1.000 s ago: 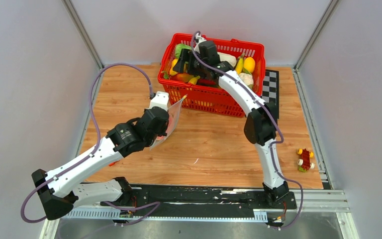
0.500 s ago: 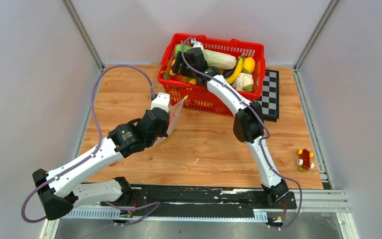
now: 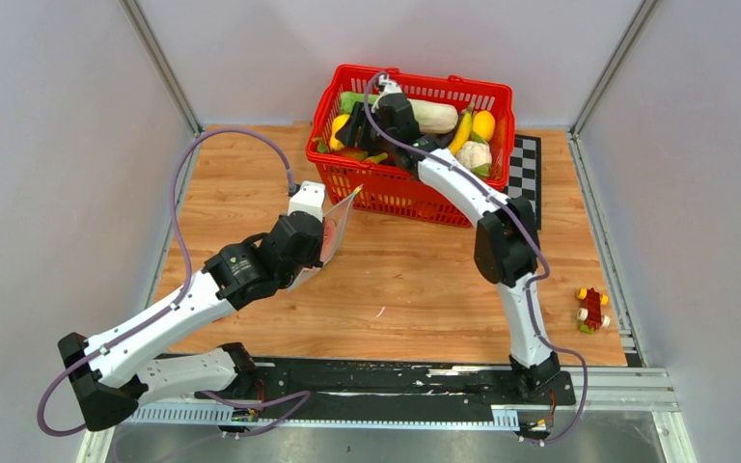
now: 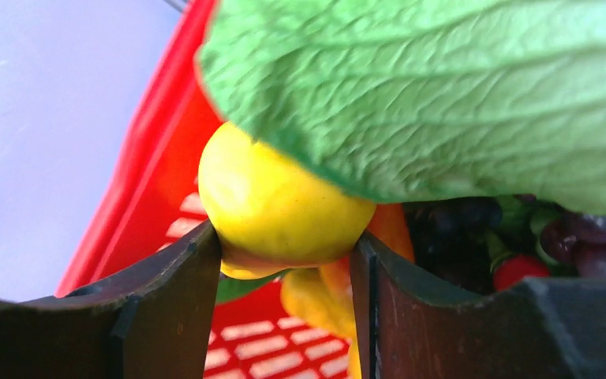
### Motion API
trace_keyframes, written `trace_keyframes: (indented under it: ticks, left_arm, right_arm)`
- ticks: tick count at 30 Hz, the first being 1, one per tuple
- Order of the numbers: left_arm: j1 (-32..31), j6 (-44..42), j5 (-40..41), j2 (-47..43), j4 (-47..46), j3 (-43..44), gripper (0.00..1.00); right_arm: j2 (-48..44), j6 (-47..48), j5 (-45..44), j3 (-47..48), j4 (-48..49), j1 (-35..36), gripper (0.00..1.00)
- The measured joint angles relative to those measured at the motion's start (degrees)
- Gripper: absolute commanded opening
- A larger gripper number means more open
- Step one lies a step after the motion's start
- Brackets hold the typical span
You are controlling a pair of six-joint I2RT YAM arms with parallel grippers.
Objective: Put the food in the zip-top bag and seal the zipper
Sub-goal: Pick up the fake fruit from the bin, then place the fake fruit in the zipper food storage bag.
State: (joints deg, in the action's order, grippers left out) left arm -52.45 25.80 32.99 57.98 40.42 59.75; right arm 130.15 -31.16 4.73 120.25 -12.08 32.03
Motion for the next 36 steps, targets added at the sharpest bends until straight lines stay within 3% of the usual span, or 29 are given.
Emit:
trace_keyframes:
  ticks: [9,18,23,31,36]
  left_arm:
    - [0.0,0.02,-1.68,0.55,-0.76,-0.04,0.0]
    - [0.0,-0.11,-5.64,1.16,-2.67,-0.13,0.0]
    - [0.0,-0.2,-8.11,1.64,-4.04,-0.13,0.0]
    - [0.02,-0.13,-12.92,4.07,-7.69,-0.13,0.0]
    - [0.02,0.13,-15.21,5.9,-9.97,-0.13,0.0]
  right_arm:
    - [-17.53,2.36,9.88,-14.08,3.43,-5.51,0.13]
    - [-27.67,3.23,20.68,-27.91,4.7,-11.23,0.13]
    - [-37.53,3.19,24.17,-36.0,5.6,-10.67,0.13]
    - [-61.22,2.08,23.26,-55.08,13.31,-6.88,0.12]
    - [-65.0,2.21,23.17,-61.86,15.32,-0.92,0.12]
